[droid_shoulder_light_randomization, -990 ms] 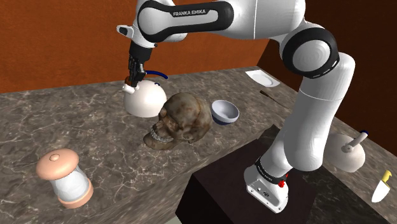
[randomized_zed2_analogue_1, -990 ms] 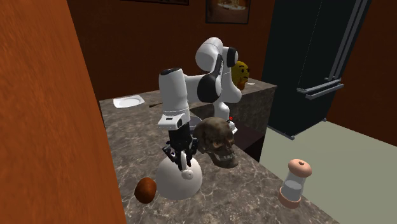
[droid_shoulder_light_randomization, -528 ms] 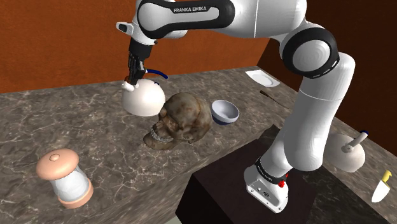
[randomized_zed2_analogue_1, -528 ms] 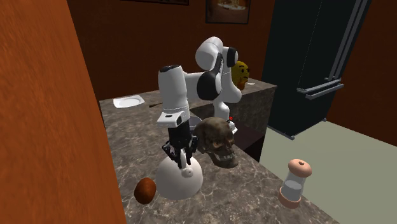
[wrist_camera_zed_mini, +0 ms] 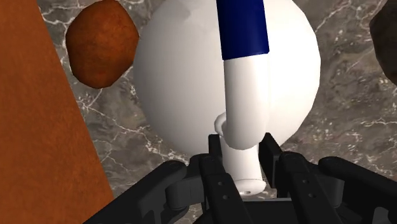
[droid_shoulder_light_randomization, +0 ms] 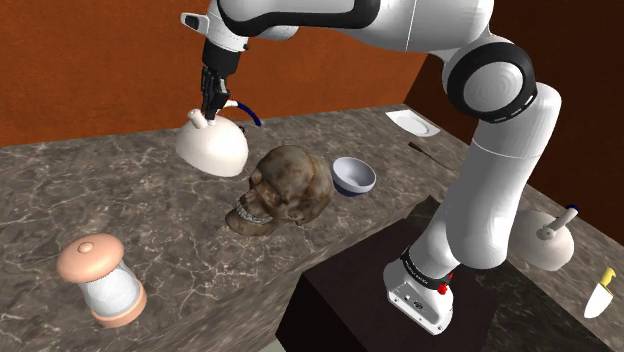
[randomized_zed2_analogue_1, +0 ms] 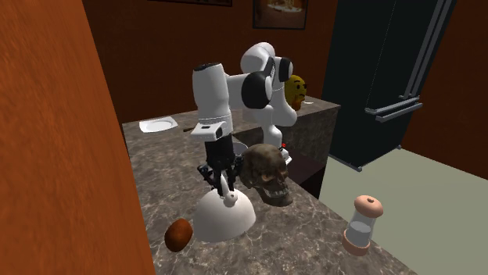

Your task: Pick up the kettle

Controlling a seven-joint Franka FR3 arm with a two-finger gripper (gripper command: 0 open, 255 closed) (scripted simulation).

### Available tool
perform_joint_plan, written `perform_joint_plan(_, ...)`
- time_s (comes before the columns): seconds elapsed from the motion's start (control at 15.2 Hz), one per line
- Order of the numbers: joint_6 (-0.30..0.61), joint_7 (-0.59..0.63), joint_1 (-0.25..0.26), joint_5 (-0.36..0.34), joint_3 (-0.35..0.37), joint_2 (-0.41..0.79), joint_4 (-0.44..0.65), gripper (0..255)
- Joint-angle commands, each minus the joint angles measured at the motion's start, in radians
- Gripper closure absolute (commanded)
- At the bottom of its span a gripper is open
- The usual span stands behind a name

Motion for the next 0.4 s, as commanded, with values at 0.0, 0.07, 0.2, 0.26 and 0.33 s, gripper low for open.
perform_joint_plan(0.0,-0.025,0.006,0.000,-0.002,0.000,-0.004,0.023,255)
perform_joint_plan(0.07,-0.038,0.008,0.000,-0.003,0.000,-0.004,0.036,255)
perform_joint_plan(0.2,-0.064,0.013,0.000,-0.004,0.000,-0.004,0.063,255)
perform_joint_plan(0.26,-0.066,0.013,0.000,-0.004,0.000,-0.004,0.065,255)
perform_joint_plan(0.33,-0.066,0.013,0.000,-0.004,0.000,-0.004,0.065,255)
